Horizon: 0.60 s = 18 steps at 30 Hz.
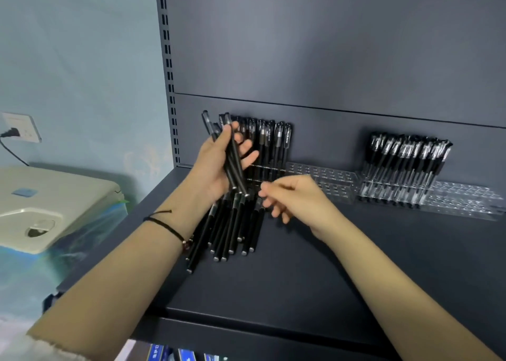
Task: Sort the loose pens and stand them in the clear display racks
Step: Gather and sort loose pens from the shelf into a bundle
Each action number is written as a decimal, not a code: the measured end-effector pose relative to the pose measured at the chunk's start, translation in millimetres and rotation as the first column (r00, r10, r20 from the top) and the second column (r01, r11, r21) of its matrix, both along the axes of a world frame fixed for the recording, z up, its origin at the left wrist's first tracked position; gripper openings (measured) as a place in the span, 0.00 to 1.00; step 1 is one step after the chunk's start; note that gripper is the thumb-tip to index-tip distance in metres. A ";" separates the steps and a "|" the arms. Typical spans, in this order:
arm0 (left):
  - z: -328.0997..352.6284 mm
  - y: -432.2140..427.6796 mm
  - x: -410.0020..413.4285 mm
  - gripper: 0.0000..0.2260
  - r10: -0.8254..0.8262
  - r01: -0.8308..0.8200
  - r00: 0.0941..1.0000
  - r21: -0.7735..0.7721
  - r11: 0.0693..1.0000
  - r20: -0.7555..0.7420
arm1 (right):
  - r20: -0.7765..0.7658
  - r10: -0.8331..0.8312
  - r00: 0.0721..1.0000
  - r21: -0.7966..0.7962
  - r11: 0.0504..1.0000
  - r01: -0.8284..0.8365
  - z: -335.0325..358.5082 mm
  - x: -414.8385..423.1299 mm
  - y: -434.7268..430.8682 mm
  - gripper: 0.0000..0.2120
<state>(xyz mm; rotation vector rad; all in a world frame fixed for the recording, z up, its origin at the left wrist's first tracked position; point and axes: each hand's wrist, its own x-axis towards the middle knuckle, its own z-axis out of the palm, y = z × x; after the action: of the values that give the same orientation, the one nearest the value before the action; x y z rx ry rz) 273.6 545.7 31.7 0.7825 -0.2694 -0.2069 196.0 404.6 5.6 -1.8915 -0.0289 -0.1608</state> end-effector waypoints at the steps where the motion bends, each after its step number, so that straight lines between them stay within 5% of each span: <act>1: -4.2 7.7 2.5 0.09 0.002 -0.002 1.000 0.032 0.999 0.010 | -0.013 -0.023 1.000 -0.123 0.992 0.021 -3.9 1.5 2.7 0.10; 4: -27.5 19.5 7.9 0.09 -0.045 0.044 0.999 0.061 0.997 0.004 | -0.036 -0.103 0.994 -0.522 0.850 0.069 -15.2 7.6 8.8 0.14; 6: -35.0 22.7 10.0 0.10 -0.086 0.087 0.996 0.064 0.994 -0.016 | -0.110 -0.114 0.987 -0.647 0.762 0.015 -20.0 9.0 9.9 0.20; 18: -36.0 23.3 4.9 0.07 -0.130 0.135 0.983 0.033 0.990 -0.132 | -0.249 -0.086 0.965 -0.544 0.837 -0.066 -9.0 2.7 -4.7 0.19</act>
<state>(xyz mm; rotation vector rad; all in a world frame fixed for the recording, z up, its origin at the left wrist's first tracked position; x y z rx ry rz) 278.5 569.0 -4.2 0.7898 -0.1944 -0.3888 198.7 399.9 -3.4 -2.4792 0.1322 0.1124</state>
